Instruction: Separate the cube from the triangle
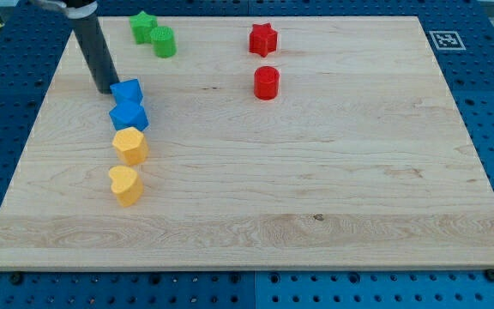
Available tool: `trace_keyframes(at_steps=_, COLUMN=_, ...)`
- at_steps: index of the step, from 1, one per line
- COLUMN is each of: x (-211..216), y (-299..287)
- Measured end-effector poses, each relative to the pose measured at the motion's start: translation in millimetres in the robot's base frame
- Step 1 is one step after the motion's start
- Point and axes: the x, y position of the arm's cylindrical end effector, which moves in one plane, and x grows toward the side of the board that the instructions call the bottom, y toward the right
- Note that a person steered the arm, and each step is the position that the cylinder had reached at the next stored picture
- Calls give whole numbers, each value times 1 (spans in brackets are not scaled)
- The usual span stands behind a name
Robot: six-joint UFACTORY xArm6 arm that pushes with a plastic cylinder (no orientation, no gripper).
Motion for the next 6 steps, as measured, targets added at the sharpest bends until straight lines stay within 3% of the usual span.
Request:
trace_keyframes(at_steps=2, x=59, y=-13)
trace_keyframes(at_steps=3, x=61, y=-2)
trace_keyframes(at_steps=6, x=61, y=101)
